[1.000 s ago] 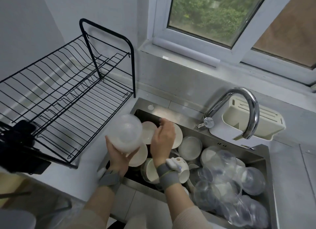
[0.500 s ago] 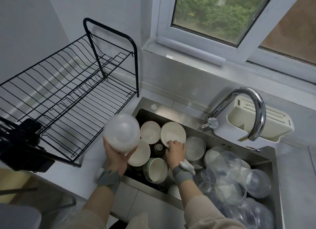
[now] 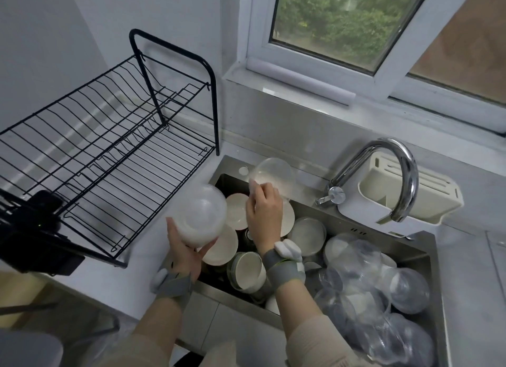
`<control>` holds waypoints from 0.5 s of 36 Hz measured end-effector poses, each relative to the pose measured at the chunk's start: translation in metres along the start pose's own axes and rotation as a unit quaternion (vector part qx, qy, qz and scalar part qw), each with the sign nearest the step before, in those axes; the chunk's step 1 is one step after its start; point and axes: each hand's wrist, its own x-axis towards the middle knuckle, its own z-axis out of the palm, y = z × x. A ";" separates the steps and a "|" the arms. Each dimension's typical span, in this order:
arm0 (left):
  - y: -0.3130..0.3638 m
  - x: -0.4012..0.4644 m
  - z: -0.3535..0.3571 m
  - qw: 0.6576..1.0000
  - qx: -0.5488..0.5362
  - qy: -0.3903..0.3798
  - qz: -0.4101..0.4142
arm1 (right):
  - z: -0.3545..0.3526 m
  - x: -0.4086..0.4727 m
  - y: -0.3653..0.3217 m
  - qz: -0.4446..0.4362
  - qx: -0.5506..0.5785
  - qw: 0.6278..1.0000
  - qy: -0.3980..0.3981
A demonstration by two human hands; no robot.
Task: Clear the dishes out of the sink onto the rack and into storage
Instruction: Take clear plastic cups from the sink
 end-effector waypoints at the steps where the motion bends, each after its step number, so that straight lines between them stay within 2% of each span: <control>1: -0.001 -0.001 0.000 1.000 0.003 0.004 0.001 | -0.003 0.003 -0.007 -0.018 0.010 1.000 0.010; 5: 0.000 -0.003 0.000 1.000 0.013 0.020 0.005 | -0.010 0.010 -0.037 -0.097 0.040 0.994 0.029; 8: -0.001 -0.005 0.002 0.999 0.014 0.028 0.009 | -0.009 0.008 -0.054 -0.155 0.039 0.987 0.003; 11: 0.001 -0.007 0.002 1.000 0.015 0.017 0.021 | -0.001 -0.002 -0.065 -0.200 0.039 0.977 -0.058; 15: 0.000 -0.009 -0.001 0.998 0.014 -0.035 0.040 | 0.014 -0.020 -0.073 -0.206 0.011 0.961 -0.182; 16: 0.001 -0.012 0.000 0.997 0.027 -0.040 0.057 | 0.016 -0.023 -0.074 -0.203 0.000 0.957 -0.206; 18: 0.003 -0.014 0.002 0.983 0.088 -0.042 0.156 | 0.017 -0.029 -0.077 -0.198 -0.017 0.952 -0.235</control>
